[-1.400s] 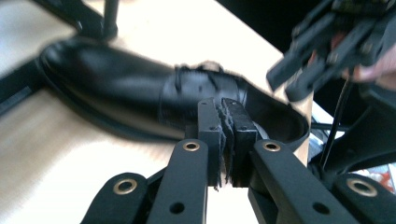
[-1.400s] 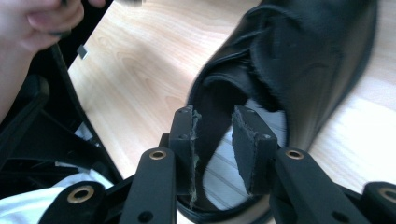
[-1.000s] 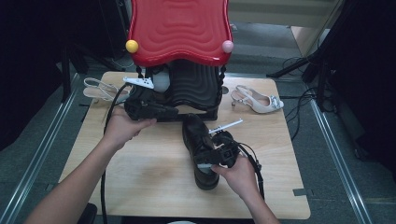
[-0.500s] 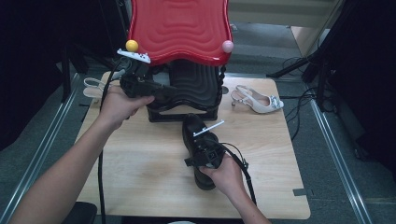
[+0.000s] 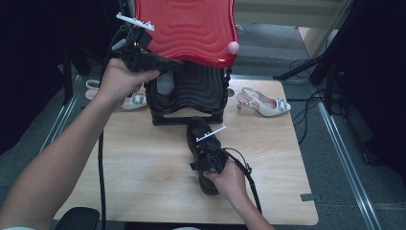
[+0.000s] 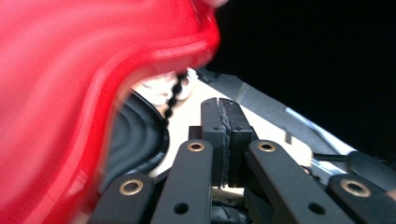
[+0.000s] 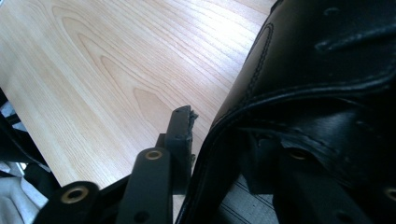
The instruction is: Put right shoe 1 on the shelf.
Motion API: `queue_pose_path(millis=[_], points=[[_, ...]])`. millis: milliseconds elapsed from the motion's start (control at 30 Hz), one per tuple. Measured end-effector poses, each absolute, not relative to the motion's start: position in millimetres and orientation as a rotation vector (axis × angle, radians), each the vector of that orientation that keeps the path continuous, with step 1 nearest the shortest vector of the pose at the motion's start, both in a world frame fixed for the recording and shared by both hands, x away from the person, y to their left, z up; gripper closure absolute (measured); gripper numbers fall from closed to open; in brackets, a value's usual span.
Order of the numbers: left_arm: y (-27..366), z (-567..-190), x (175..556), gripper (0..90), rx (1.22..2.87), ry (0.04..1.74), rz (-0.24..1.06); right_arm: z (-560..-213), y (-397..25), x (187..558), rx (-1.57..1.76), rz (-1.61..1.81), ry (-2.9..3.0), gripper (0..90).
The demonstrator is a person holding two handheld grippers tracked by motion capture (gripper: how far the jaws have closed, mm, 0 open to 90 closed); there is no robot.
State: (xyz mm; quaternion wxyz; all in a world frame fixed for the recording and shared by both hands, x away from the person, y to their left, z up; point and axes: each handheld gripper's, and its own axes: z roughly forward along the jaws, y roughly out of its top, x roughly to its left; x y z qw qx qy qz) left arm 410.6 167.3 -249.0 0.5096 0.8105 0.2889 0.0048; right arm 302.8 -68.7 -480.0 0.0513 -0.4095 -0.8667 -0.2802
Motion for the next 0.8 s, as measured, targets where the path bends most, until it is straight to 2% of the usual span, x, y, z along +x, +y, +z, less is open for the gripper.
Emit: queue_pose_path(millis=[400, 633, 800], points=[[160.9, -230.1, 441.3, 90.0, 1.957, 0.741, 0.09, -478.8, -83.3, 307.1, -1.244, -0.857, -2.594, 84.9], [157.0, -228.1, 452.9, 90.0, 1.987, 0.779, 0.148, -468.1, -103.1, 306.9, -1.284, -0.915, -2.539, 86.9], [153.0, -231.0, 456.9, 90.0, 1.996, 0.808, 0.144, -462.8, -116.6, 308.0, -1.29, -0.953, -2.508, 87.2]])
